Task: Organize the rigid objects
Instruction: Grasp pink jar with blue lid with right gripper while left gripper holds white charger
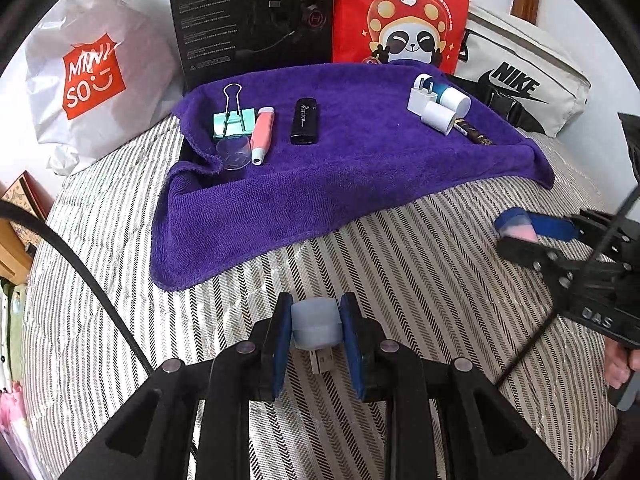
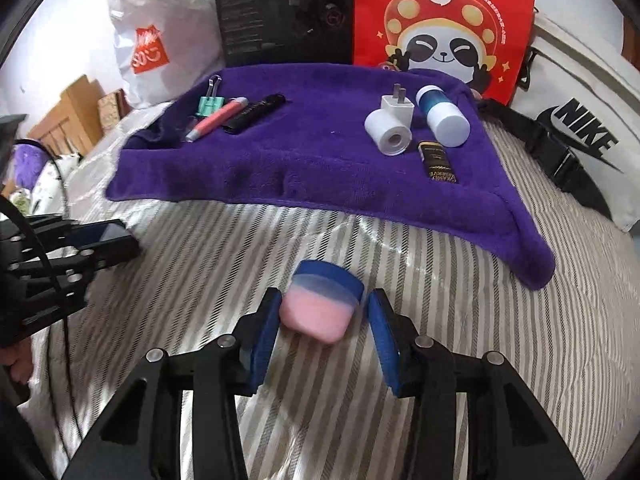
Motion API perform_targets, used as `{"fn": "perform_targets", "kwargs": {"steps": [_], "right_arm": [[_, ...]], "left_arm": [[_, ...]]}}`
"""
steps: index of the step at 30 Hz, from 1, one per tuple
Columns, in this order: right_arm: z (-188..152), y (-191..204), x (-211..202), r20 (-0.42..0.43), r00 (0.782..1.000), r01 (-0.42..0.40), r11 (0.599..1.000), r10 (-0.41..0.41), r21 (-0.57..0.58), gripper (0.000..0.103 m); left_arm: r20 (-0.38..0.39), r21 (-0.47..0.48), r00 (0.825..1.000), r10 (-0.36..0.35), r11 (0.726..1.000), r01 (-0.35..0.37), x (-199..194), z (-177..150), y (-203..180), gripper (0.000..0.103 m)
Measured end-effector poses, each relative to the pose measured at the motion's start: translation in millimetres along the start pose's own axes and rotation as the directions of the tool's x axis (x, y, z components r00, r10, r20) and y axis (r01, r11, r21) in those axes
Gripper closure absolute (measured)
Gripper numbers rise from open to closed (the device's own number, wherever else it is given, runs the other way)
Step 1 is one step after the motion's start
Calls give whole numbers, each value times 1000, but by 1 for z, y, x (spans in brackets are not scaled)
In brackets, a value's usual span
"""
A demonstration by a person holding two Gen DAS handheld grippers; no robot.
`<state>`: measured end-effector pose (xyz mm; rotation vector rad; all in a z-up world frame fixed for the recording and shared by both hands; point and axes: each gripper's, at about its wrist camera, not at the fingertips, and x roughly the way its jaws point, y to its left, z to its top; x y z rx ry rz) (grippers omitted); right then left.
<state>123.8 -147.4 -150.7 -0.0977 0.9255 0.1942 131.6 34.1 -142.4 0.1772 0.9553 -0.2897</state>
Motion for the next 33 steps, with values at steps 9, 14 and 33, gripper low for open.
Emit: {"fn": "perform_targets", "kwargs": {"steps": [9,14,33], "right_arm": [[-11,-18,-10,-39,998,37,997,-39,-62,54],[-19,-35,-14,-52,996,66,998,-66,1,40],[-20,-22,-13,42,999,33,999,-32,-13,67]], "left_arm": [[24,4,1000,-14,1000,14,-5,-6,3,79],[32,3,999,-19,1000,19,-6,-8,3,79],[30,2,999,-14,1000,14,-7,-8,2,79]]}}
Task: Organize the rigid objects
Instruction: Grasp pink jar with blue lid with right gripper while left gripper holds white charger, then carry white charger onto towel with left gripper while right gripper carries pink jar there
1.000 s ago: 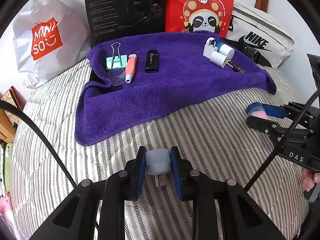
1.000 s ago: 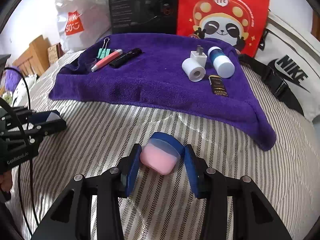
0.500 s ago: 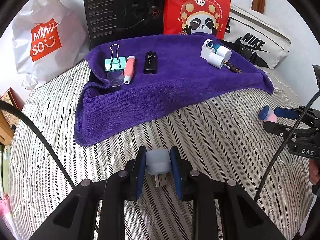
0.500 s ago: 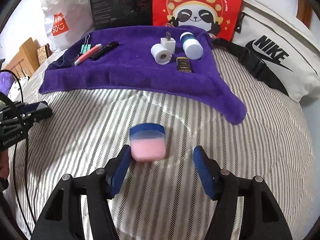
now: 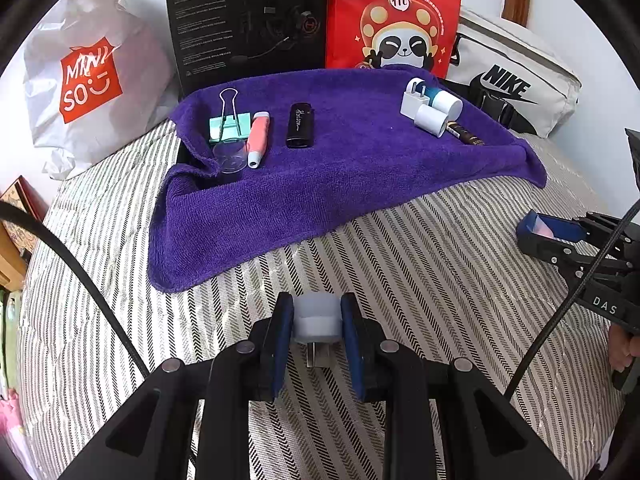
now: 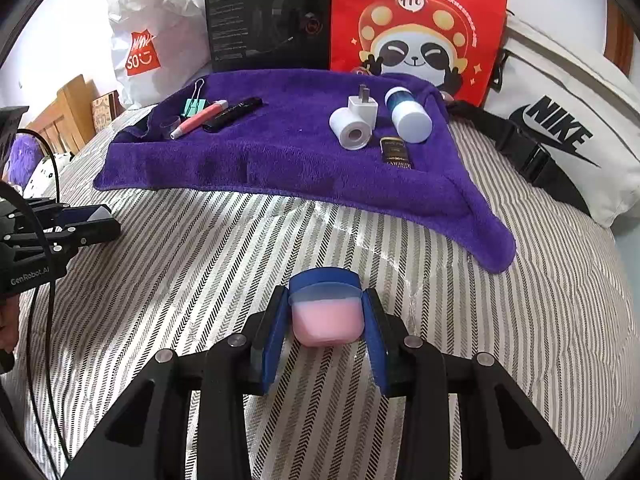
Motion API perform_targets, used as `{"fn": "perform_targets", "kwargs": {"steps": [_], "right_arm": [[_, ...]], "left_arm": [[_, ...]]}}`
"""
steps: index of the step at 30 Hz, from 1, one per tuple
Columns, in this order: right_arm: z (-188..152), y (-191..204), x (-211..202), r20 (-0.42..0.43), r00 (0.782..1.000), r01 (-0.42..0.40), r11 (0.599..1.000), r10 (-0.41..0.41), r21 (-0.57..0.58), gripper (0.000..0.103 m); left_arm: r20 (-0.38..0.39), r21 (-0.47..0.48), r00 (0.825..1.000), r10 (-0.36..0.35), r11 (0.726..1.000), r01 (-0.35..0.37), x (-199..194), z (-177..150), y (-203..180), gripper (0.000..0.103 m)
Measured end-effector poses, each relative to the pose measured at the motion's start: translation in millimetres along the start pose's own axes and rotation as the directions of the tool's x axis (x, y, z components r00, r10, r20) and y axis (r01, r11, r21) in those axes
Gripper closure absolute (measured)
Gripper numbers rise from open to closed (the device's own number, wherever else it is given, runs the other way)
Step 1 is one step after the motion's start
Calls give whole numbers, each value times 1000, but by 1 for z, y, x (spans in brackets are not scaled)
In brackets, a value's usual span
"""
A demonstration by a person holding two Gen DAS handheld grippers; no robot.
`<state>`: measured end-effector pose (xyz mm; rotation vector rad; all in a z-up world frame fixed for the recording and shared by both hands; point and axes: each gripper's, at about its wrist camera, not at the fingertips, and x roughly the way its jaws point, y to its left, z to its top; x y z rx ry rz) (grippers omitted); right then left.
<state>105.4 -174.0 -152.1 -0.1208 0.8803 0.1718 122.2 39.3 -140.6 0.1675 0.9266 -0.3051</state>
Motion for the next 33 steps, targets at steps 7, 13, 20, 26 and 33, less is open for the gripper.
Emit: {"fn": "perform_targets", "kwargs": {"steps": [7,13,20,26,33], "right_arm": [[-1,-1,0,10,1000,-9,1000,9,2,66],[-2,0,1,10,1000,-6,1000,6,0,67],[-2,0,1,10,1000,-7,1000,7,1,66],[-2,0,1,10,1000,-12,1000,12,6,66],[-2,-1,1,11,1000,-17,1000,17,10,65]], "left_arm": [[3,0,1000,15,1000,-15,0,0,-3,81],[8,-4,1000,20,1000,-20,0,0,-4,81],[1,-8,1000,26,1000,-26,1,1,-5,81],[9,-16,1000,29,999,-28,1,0,-4,81],[11,-17,1000,26,1000,-25,1,0,-4,81]]}}
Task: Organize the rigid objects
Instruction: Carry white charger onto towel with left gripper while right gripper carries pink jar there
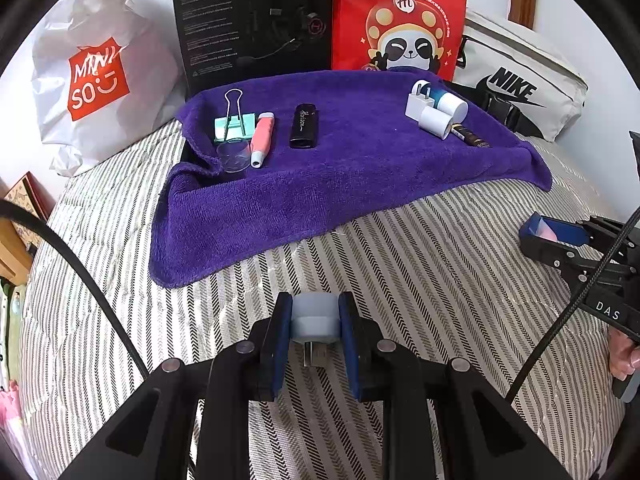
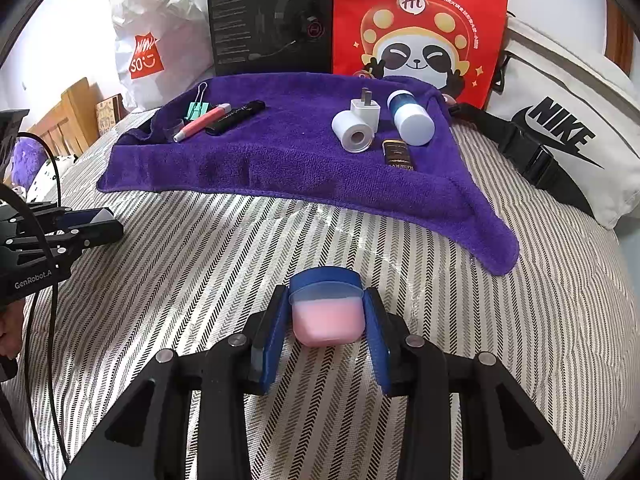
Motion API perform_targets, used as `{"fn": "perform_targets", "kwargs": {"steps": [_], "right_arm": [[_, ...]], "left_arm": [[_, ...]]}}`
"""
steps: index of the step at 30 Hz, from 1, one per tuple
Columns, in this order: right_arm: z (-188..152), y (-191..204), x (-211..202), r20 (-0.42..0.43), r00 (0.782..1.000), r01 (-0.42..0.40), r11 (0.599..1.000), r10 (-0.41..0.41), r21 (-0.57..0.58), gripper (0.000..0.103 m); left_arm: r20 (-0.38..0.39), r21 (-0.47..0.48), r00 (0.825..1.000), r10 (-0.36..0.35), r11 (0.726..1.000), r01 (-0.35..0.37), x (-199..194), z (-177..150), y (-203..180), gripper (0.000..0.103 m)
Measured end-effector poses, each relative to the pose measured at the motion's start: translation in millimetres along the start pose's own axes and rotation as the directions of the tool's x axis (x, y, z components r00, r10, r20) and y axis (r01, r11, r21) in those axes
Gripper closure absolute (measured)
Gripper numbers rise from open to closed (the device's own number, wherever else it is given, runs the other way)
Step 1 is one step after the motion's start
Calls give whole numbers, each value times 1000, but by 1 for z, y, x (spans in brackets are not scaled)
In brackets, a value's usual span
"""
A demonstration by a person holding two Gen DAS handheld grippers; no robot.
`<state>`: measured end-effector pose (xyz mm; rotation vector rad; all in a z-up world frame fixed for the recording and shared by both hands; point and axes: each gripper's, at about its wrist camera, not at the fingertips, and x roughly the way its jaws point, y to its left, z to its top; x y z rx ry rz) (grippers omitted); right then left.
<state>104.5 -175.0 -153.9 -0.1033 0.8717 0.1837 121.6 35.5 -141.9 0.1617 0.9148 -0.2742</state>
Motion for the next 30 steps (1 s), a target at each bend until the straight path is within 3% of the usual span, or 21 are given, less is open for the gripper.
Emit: {"fn": "perform_targets", "kwargs": {"steps": [18,25,30], "right_arm": [[-1,1,0,1,1000,5,1000,-5,-3,67],[7,-6,-1,-48,999,-22,999,24,33,67],[27,-11,-18,-6,999,-35,999,35,41,67]], "left_arm": [[2,27,1000,-6,1000,6,-1,0,0,80],[-26,-26,999,-42,999,41,-5,2,8,81],[19,-83,997,-75,994,77,-20,15,22,81]]}}
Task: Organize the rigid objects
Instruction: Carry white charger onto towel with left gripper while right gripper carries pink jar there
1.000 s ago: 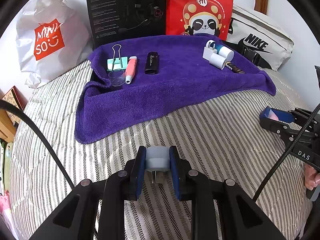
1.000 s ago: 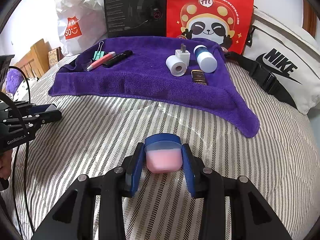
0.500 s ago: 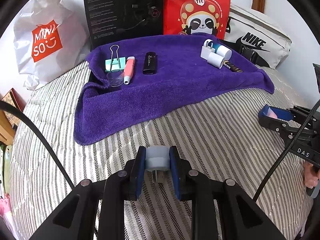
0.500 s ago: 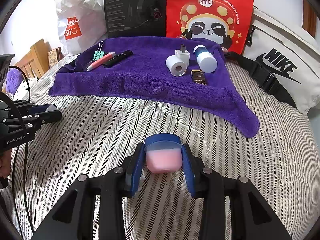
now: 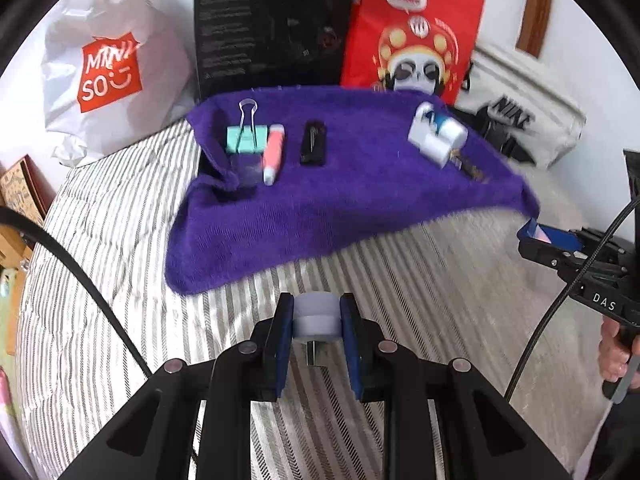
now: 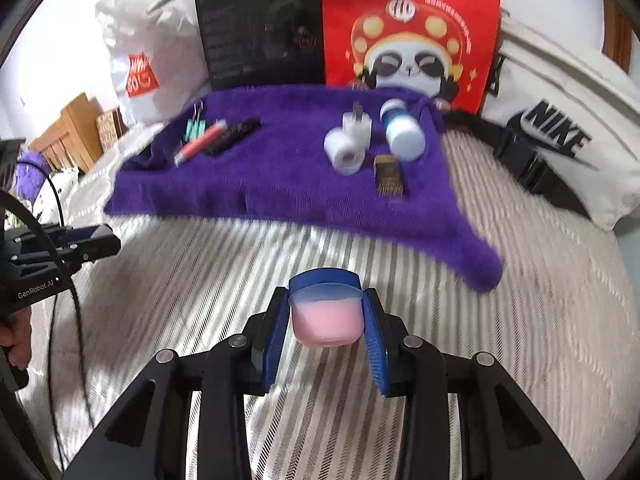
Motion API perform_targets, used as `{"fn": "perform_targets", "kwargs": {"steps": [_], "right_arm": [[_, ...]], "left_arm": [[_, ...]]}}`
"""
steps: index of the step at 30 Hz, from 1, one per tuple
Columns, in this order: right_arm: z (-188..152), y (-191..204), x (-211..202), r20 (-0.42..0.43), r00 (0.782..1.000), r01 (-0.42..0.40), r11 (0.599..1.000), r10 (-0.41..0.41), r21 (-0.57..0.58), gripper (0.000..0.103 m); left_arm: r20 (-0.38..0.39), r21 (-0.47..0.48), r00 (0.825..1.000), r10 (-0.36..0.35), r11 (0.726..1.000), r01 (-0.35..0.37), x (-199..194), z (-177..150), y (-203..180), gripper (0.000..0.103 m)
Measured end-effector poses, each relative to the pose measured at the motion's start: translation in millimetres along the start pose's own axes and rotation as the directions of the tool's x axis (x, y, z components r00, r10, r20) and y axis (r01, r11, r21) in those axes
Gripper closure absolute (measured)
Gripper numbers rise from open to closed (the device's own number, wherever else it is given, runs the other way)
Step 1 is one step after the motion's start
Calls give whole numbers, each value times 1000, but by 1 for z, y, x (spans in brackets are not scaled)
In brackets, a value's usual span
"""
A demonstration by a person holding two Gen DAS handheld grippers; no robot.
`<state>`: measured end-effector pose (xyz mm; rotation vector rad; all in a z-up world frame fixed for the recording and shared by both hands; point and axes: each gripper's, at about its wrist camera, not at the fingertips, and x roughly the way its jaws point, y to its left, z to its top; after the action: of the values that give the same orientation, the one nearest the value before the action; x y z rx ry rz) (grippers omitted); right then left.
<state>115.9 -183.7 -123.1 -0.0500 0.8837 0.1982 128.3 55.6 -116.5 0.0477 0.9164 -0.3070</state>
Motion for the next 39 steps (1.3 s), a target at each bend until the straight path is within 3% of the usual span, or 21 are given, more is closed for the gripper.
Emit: {"fn": "perform_targets", "kwargs": {"steps": [11,17,25,39], "right_arm": [[96,0,-35,133,991,-19,998,27,-66,67],[138,-4,-26,148,988,-33,995,47,-97,66],[141,-12,9,46,993,-106,986,113,-129,67],[102,-15,64,-130,981,-161,978,144,-131,66]], "left_arm": [[68,22,998,2,1000,-4,-16,75,8,80],[98,48,995,-18,999,13,-12,115,11,80],[92,60,995,-30,998,25,17,154,12,80],[17,65,999,-32,997,31,50,145,18,80]]}}
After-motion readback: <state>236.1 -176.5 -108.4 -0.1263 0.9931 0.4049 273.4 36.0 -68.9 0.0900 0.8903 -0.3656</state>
